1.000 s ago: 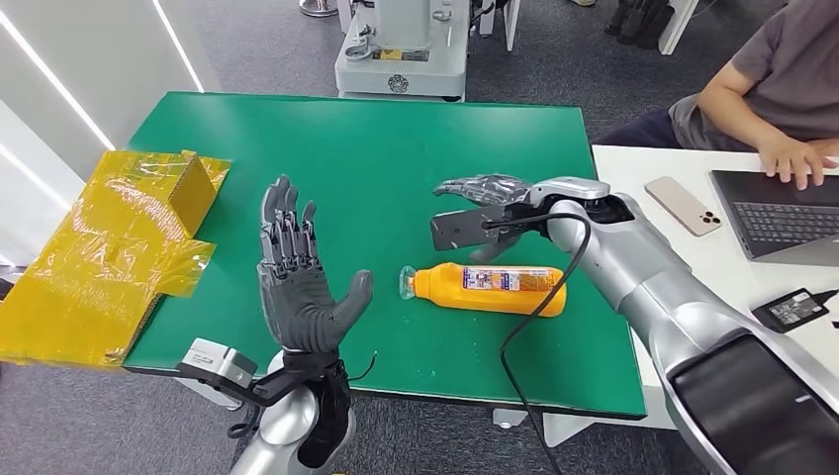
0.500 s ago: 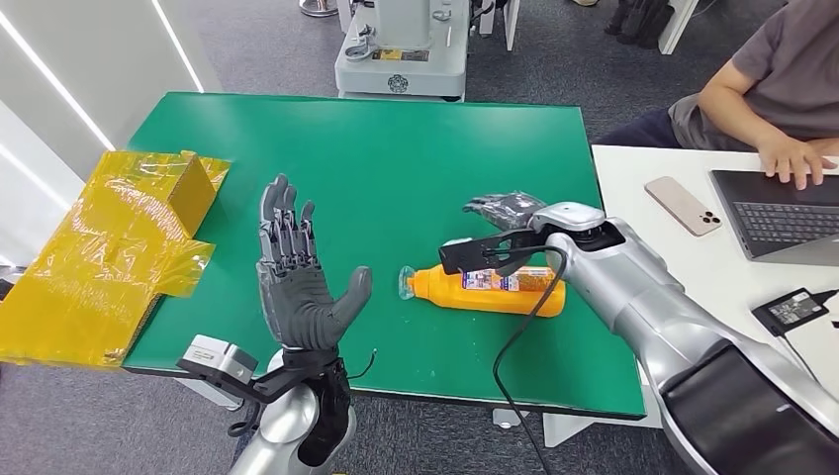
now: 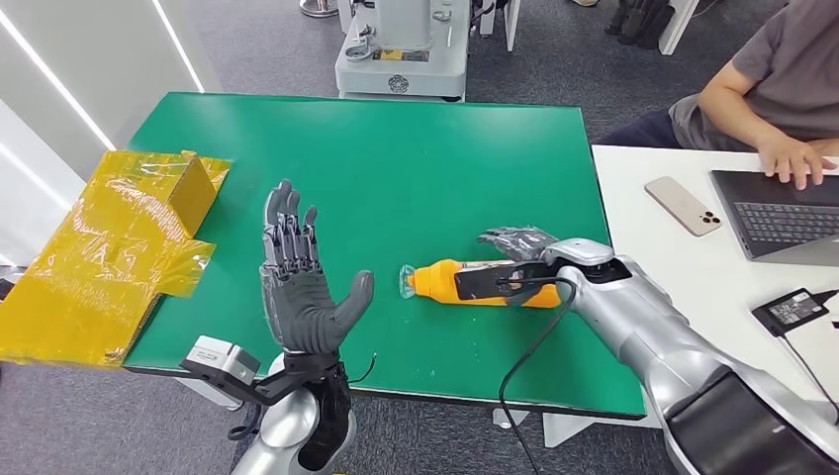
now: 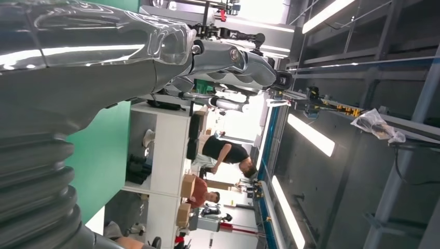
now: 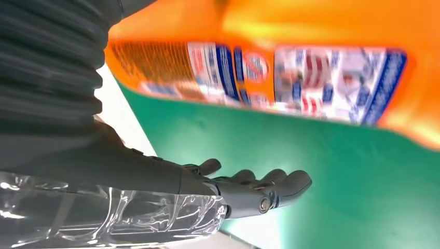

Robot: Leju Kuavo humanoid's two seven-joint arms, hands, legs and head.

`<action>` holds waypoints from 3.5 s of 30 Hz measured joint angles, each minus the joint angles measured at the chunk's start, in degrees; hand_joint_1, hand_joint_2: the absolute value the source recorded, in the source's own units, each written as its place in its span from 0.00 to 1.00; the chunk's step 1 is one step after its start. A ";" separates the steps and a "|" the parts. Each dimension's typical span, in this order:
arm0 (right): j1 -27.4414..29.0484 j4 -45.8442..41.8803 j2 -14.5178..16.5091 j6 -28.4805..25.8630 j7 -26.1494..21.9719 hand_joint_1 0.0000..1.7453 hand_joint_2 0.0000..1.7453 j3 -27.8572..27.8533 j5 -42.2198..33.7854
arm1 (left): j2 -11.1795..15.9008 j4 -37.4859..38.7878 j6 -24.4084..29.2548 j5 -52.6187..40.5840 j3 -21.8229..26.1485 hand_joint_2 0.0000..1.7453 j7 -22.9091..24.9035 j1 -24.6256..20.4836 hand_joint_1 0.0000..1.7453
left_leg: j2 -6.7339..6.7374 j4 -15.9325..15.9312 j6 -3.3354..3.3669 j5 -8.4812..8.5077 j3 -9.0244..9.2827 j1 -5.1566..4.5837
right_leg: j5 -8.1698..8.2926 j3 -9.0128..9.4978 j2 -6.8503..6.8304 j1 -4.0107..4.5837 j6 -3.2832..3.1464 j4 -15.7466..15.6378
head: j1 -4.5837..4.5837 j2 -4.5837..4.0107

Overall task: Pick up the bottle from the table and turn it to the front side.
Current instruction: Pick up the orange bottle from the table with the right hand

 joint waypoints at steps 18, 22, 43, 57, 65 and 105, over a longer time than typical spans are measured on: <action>4.37 0.25 -1.60 -1.81 1.13 0.00 1.00 -1.73 -1.02 | 0.02 0.00 -0.05 0.09 -0.73 1.00 0.77 0.06 0.00 | 0.00 0.00 0.00 0.00 -0.01 0.00 | 0.00 0.00 0.00 0.00 0.00 -0.01 | -0.01 0.00; 4.77 0.32 -2.35 -1.93 2.31 0.00 1.00 -2.64 -1.16 | 0.03 0.00 -0.05 0.09 -1.03 1.00 0.86 0.05 0.00 | -0.01 0.00 0.00 0.00 -0.01 -0.01 | 0.00 0.00 -0.01 -0.01 0.00 -0.01 | 0.00 0.00; 5.92 0.39 -3.27 -8.20 5.52 1.00 1.00 -4.31 2.32 | 0.09 0.46 0.37 1.46 -1.53 1.00 0.73 -0.19 0.00 | 0.00 0.00 0.00 0.00 -0.01 -0.01 | 0.00 0.01 -0.01 -0.01 0.01 0.00 | 0.00 0.00; 7.97 -2.55 0.02 -24.71 -0.73 1.00 1.00 -10.99 2.21 | 0.60 0.46 1.74 1.50 -1.53 1.00 -0.33 0.15 0.00 | -0.03 -0.03 0.00 0.00 -0.05 0.01 | -0.02 -0.01 -0.03 0.01 0.01 0.02 | -0.01 0.00; 11.93 -8.29 2.38 -42.55 -2.31 1.00 1.00 -19.55 0.84 | 0.78 0.45 -2.45 7.03 -1.51 1.00 0.27 0.36 0.00 | -0.08 -0.03 0.00 0.00 -0.06 0.00 | -0.03 -0.01 -0.07 0.01 0.02 0.00 | -0.02 0.00; 29.11 -30.01 4.26 -33.40 -23.38 1.00 1.00 -27.56 -9.37 | 2.14 16.98 -6.35 17.03 -2.84 1.00 3.08 -13.99 0.00 | -0.10 -0.03 0.00 0.00 -0.08 0.01 | -0.03 -0.02 -0.09 0.00 0.02 0.02 | -0.01 0.00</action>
